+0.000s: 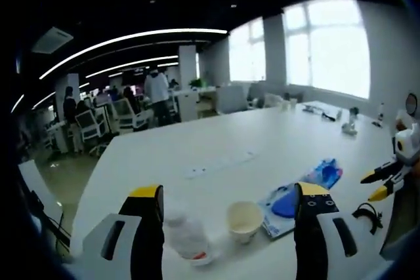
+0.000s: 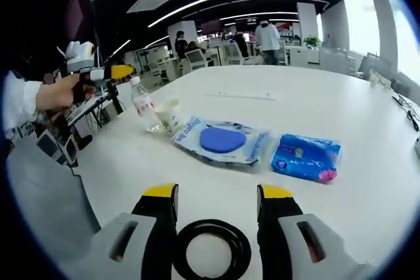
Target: Arrange the tabletop items into an orderly group along one side of the table until the central work area is clear of visible clutter.
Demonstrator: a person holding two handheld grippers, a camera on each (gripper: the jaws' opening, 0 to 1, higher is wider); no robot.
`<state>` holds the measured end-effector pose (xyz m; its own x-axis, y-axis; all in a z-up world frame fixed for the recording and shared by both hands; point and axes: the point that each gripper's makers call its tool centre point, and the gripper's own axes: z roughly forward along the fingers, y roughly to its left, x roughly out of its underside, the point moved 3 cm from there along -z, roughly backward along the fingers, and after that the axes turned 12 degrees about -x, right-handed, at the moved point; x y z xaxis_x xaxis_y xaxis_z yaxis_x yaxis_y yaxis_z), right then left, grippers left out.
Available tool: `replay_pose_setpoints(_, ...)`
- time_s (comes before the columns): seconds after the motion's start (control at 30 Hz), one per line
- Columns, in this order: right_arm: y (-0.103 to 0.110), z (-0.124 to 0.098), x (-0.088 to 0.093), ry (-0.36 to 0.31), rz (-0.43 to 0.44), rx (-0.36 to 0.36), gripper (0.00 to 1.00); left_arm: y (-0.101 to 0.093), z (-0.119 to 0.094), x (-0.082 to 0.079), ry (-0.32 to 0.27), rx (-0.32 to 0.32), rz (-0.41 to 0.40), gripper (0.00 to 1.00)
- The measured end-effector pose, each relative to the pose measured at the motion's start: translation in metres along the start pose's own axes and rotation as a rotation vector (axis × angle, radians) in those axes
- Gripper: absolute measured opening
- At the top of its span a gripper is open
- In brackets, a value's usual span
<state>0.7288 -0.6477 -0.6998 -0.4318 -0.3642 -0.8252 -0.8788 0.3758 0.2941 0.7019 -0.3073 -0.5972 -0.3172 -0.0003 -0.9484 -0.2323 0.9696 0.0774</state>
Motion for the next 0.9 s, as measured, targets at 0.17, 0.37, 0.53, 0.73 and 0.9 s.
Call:
replay_pose_setpoints(0.17, -0.001, -0.007, 0.009, 0.008, 0.016, 0.02, 0.45, 0.008, 0.003, 0.003, 0.011, -0.018, 0.009, 0.78)
replay_pose_setpoints(0.37, -0.007, -0.023, 0.016, -0.002, 0.05, 0.061, 0.44, 0.018, 0.008, 0.007, 0.022, -0.052, -0.033, 0.77)
replay_pose_setpoints(0.53, -0.012, -0.042, 0.023, -0.03, 0.097, 0.113, 0.44, 0.027, 0.014, 0.014, 0.046, -0.066, -0.045, 0.74)
replay_pose_setpoints(0.73, -0.023, -0.07, 0.046, -0.028, 0.159, 0.181, 0.44, 0.03, 0.016, 0.022, 0.067, -0.088, -0.055, 0.67)
replay_pose_setpoints(0.9, -0.028, -0.084, 0.056, -0.051, 0.217, 0.229, 0.43, 0.033, 0.021, 0.028, 0.079, -0.099, -0.037, 0.6)
